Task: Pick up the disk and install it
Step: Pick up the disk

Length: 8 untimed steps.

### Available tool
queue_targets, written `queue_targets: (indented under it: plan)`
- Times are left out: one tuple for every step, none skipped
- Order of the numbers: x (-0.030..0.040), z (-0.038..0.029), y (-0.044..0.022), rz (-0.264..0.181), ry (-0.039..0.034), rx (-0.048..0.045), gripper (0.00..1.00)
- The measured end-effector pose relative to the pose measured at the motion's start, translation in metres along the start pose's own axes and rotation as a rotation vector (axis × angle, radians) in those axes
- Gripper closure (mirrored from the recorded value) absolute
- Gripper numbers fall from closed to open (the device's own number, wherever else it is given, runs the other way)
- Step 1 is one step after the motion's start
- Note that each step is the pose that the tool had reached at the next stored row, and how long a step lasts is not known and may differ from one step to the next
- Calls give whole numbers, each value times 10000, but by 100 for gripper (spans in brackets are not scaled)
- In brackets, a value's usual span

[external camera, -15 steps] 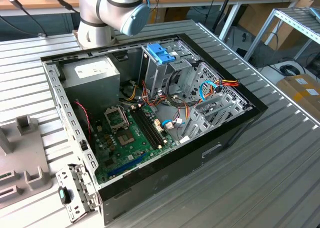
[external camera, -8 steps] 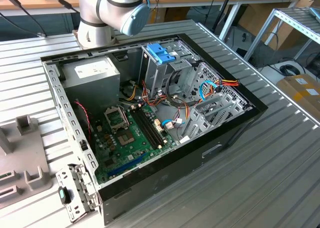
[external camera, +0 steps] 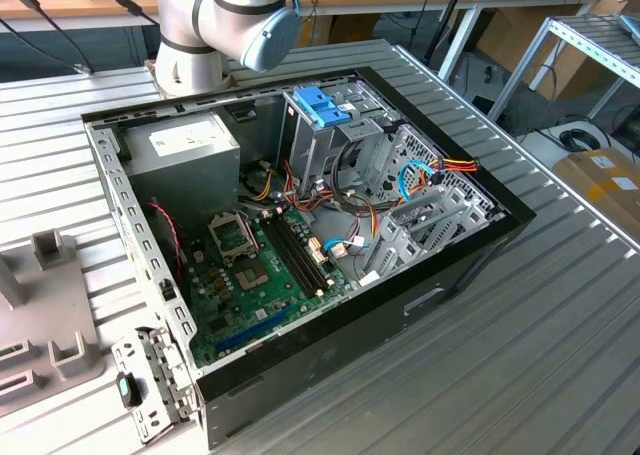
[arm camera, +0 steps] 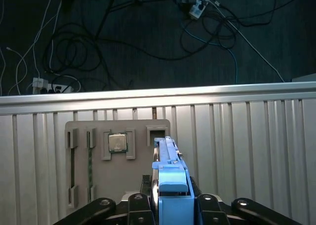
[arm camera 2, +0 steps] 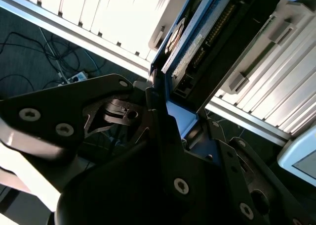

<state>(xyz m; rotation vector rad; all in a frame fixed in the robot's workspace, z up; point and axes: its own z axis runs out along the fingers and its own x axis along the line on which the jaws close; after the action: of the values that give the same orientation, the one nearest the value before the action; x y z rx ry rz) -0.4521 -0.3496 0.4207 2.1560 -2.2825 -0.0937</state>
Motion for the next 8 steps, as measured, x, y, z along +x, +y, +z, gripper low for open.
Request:
queue_targets:
  plan:
    - [-1,-16,1,0,-8,0,63]
    - [-1,-28,1,0,-14,-1,63]
    - [-2,-41,2,-1,-28,-1,63]
    - [-2,-49,2,-1,-33,-2,63]
    - [-2,-54,2,-1,-37,-2,63]
    - [-2,-61,2,-2,-43,-3,63]
    - [-3,-67,3,-2,-49,-3,63]
    - [-3,-73,3,-2,-54,-3,63]
